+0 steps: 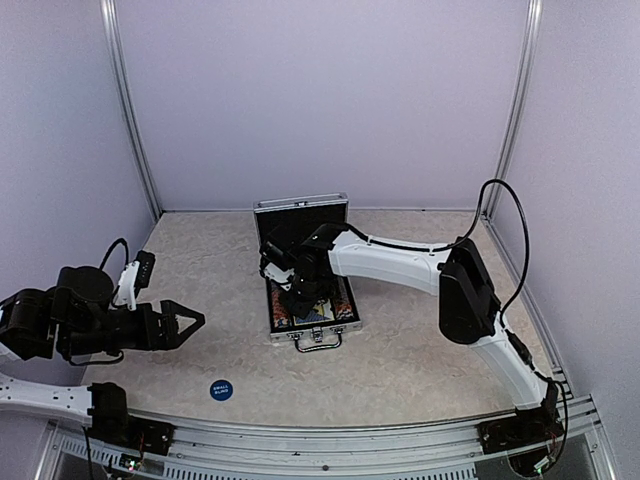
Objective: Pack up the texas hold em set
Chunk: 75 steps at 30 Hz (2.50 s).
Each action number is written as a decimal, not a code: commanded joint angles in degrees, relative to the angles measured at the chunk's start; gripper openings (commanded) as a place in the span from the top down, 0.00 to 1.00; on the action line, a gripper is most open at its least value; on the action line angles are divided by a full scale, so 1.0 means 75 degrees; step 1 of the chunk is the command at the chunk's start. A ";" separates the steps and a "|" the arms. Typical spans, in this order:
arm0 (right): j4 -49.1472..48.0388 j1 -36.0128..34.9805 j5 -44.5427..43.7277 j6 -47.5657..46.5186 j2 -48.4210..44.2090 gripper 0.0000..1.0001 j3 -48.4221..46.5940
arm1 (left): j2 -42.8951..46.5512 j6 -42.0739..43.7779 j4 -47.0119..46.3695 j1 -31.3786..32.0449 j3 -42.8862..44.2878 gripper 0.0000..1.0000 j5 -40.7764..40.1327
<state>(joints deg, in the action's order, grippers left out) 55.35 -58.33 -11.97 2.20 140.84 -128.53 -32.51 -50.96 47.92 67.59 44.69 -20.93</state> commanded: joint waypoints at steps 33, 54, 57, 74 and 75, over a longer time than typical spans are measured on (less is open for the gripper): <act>0.0617 -0.2033 0.0455 -0.0623 -0.0783 0.26 -0.0306 | 0.0391 -0.0552 0.0090 0.0034 0.0089 0.01 -0.0604; -0.2308 -0.2818 0.0751 -0.0025 0.0669 0.24 -0.0469 | 0.2042 -0.1350 0.0499 0.0025 0.0044 0.01 -0.1346; -0.2782 -0.2932 0.0716 -0.0078 0.0678 0.23 -0.0170 | 0.2035 -0.1350 0.0538 0.0024 0.0059 0.01 -0.1368; -0.2799 -0.3052 0.0554 0.0012 0.1164 0.21 0.0193 | 0.2208 -0.1400 0.0609 0.0036 0.0077 0.01 -0.1417; -0.2823 -0.3052 0.0523 0.0022 0.1167 0.21 0.0258 | 0.2203 -0.1397 0.0607 0.0035 0.0074 0.01 -0.1417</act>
<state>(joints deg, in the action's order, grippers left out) 34.30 -80.88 -6.63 2.26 148.07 -128.38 -22.13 -61.54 52.16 67.70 44.29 -30.52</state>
